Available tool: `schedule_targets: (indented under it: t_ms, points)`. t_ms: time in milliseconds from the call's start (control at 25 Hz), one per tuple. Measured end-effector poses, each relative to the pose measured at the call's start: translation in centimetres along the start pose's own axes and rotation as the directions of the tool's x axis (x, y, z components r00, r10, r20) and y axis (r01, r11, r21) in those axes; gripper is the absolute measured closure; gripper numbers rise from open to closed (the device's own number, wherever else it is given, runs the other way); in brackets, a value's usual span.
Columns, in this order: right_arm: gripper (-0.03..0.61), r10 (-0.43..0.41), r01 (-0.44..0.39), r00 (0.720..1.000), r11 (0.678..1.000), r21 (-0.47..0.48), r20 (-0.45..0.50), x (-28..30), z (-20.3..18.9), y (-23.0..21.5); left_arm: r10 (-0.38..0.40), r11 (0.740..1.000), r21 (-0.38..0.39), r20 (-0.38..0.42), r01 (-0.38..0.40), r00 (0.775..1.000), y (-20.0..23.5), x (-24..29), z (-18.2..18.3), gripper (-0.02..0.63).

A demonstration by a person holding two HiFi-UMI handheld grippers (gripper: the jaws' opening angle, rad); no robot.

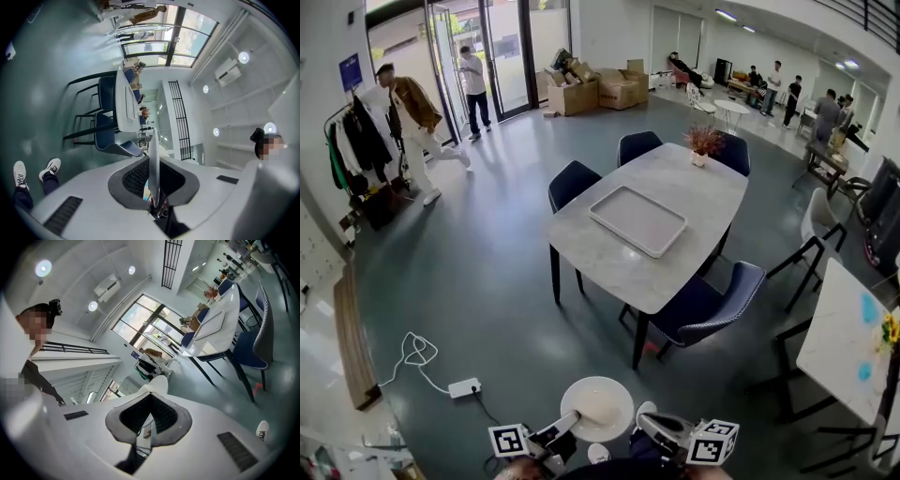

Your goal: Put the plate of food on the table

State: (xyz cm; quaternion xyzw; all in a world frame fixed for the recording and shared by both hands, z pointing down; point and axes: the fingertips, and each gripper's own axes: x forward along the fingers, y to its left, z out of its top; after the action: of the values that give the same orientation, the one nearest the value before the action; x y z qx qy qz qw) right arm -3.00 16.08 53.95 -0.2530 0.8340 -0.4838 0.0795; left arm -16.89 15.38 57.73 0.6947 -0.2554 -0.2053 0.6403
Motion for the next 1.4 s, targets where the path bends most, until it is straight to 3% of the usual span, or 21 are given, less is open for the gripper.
schedule_targets:
  t_ms: [240,400,520,640,960,1120,1280,1400]
  points:
    - [0.568,-0.013,0.011,1.000,0.996,-0.085,-0.027,0.7,4.4,-1.2,-0.004,1.000,0.016,0.035,0.003,0.999,-0.8,2.8,2.0,0.576]
    - [0.568,0.017,-0.018,0.999,0.999,-0.037,-0.029,0.7,6.5,-3.2,-0.001,1.000,0.010,0.060,0.000,0.998,-0.7,5.4,2.9,0.577]
    - [0.568,0.007,-0.010,0.999,0.997,-0.078,-0.040,0.8,9.0,-4.4,0.008,1.000,0.003,0.066,-0.008,0.998,-0.3,7.5,3.5,0.575]
    - [0.568,0.023,-0.024,0.999,1.000,-0.015,-0.021,0.9,10.4,-6.1,0.018,1.000,-0.001,0.060,-0.018,0.998,-0.1,9.7,4.3,0.575]
    - [0.568,0.016,-0.017,1.000,0.999,0.037,0.013,-0.5,15.6,-10.7,0.030,1.000,-0.007,0.034,-0.030,0.999,0.0,16.9,6.1,0.575]
    - [0.568,-0.005,0.005,1.000,1.000,-0.006,0.013,-1.2,18.7,-12.0,0.033,0.999,-0.001,0.023,-0.033,0.999,-0.3,20.0,6.6,0.576]
    - [0.568,0.040,-0.043,0.999,0.996,0.079,0.034,-1.5,19.7,-13.4,0.035,0.999,0.003,0.026,-0.035,0.999,-0.8,22.3,7.3,0.575]
    - [0.568,0.027,-0.027,0.999,0.999,0.023,0.019,-1.9,21.6,-14.0,0.042,0.999,0.016,0.033,-0.042,0.999,-0.9,23.8,7.5,0.576]
